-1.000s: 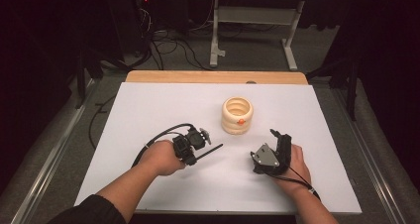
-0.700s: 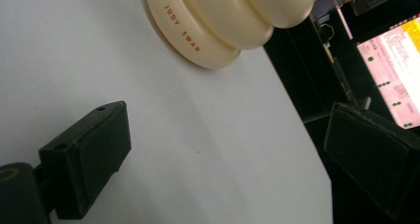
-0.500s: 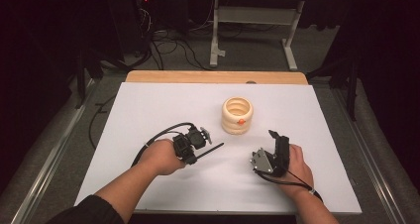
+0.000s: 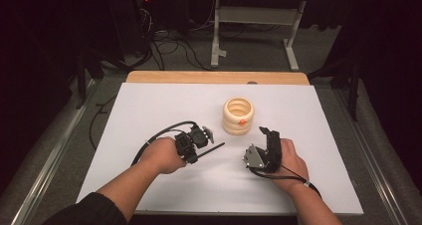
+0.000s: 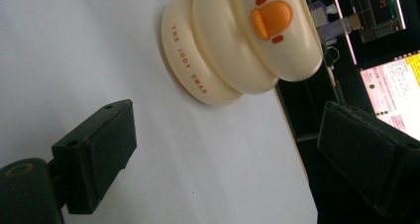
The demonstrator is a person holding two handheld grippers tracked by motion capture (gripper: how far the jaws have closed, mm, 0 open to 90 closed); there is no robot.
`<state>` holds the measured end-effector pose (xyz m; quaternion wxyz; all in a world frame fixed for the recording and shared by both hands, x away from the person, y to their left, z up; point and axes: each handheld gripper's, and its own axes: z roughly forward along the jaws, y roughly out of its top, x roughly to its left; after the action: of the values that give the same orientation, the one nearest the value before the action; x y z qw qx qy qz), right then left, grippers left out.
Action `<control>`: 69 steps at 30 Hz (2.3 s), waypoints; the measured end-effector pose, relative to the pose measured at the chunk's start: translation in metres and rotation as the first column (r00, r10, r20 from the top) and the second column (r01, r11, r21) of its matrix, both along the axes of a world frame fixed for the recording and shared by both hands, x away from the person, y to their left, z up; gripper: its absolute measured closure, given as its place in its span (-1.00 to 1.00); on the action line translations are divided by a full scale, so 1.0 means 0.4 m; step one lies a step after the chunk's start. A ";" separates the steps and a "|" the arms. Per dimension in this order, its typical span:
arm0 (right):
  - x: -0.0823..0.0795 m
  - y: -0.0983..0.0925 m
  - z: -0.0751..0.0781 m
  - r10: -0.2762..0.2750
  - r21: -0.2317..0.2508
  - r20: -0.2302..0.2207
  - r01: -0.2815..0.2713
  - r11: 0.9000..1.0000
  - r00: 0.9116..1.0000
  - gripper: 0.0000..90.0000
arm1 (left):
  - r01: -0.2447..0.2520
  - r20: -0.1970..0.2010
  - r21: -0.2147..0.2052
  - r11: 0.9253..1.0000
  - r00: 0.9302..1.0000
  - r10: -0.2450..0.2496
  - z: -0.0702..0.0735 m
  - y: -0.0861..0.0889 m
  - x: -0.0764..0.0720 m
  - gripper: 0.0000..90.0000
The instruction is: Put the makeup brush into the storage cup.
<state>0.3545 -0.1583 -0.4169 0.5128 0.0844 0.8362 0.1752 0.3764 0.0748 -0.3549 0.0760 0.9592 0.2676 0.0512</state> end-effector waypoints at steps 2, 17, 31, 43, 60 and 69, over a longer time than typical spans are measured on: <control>-0.003 0.004 -0.002 -0.005 0.002 0.004 0.005 1.000 1.000 -0.78 | 0.001 0.002 -0.003 1.000 1.000 -0.001 0.003 0.002 0.001 0.86; -0.034 0.013 -0.014 0.042 -0.079 0.046 -0.038 0.996 0.998 -0.63 | 0.037 0.038 0.031 0.999 0.999 -0.038 0.011 -0.013 -0.008 0.86; -0.057 0.031 -0.022 0.090 -0.133 0.020 -0.086 0.987 0.996 -0.08 | 0.076 0.031 0.033 0.997 0.997 -0.077 0.011 -0.035 -0.007 0.86; -0.071 0.045 -0.026 0.135 -0.168 0.032 -0.127 0.978 0.990 0.19 | 0.092 0.016 0.036 0.995 0.996 -0.092 0.000 -0.059 -0.009 0.86; -0.078 0.062 -0.030 0.191 -0.239 0.018 -0.181 0.954 0.982 0.45 | 0.116 0.000 0.049 0.992 0.993 -0.116 -0.011 -0.082 -0.011 0.86; -0.082 0.069 -0.033 0.210 -0.264 0.013 -0.200 0.944 0.978 0.51 | 0.141 -0.007 0.055 0.988 0.990 -0.141 -0.009 -0.104 -0.012 0.86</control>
<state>0.3218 -0.1309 -0.4302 0.5153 -0.0750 0.8456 0.1174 0.3717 0.0330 -0.3585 0.0523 0.9775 0.1977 0.0515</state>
